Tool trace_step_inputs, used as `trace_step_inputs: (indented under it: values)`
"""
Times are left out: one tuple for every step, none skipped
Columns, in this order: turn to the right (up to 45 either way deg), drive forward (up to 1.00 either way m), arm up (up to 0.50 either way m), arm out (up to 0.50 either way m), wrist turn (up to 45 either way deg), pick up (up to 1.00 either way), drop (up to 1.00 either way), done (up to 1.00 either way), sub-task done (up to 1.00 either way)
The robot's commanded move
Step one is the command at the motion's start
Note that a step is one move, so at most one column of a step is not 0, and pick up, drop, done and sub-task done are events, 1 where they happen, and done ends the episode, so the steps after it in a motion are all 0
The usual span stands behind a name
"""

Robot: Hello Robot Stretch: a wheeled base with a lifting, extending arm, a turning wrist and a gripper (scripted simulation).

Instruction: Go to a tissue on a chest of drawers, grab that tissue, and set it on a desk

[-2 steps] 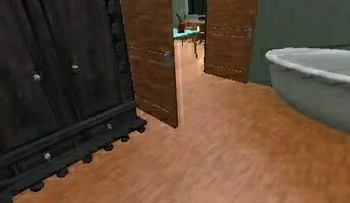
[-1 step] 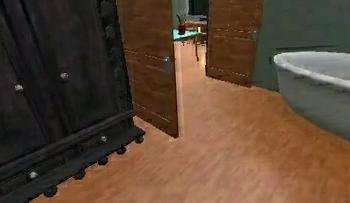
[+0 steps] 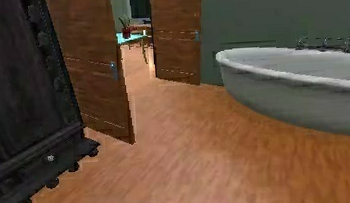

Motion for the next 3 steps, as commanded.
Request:
trace_step_inputs:
  values:
    - [0.0, 1.0, 0.0, 0.0, 0.0, 0.0, 0.0, 0.0, 0.0]
    - [0.0, 0.7, 0.0, 0.0, 0.0, 0.0, 0.0, 0.0, 0.0]
    - [-24.0, 0.0, 0.0, 0.0, 0.0, 0.0, 0.0, 0.0, 0.0]
